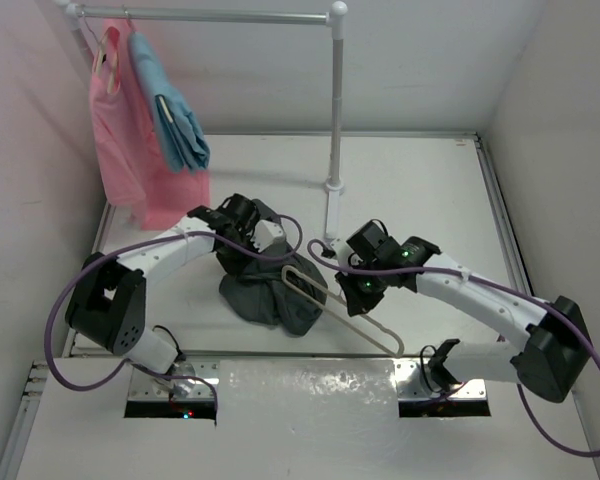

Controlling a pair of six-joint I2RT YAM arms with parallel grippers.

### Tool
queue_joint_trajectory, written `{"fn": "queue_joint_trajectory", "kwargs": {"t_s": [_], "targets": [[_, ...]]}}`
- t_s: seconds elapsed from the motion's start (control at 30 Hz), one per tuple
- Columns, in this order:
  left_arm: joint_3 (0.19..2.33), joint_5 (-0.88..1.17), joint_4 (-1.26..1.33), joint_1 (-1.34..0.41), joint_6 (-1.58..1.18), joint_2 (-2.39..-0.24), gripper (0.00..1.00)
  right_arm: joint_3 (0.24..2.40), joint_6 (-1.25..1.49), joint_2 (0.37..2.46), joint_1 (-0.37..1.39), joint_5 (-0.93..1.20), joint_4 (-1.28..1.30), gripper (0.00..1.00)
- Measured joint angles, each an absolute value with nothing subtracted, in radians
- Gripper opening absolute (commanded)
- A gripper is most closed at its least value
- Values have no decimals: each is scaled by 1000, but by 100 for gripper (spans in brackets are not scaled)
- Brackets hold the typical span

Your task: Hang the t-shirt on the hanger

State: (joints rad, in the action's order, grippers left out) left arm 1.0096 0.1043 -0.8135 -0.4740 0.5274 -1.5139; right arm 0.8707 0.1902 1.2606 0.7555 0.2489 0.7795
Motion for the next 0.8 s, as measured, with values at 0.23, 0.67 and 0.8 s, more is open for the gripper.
{"fn": "queue_joint_trajectory", "kwargs": {"t_s": [0.23, 0.67, 0.8], "targets": [[1087, 145, -822, -471, 556, -1501, 37, 871, 137, 1180, 769, 273, 918, 0], [1053, 148, -775, -551, 638, -1562, 40, 870, 123, 1178, 769, 261, 957, 0], [1033, 95, -749, -551, 638, -1615, 38, 870, 123, 1179, 769, 261, 956, 0]]}}
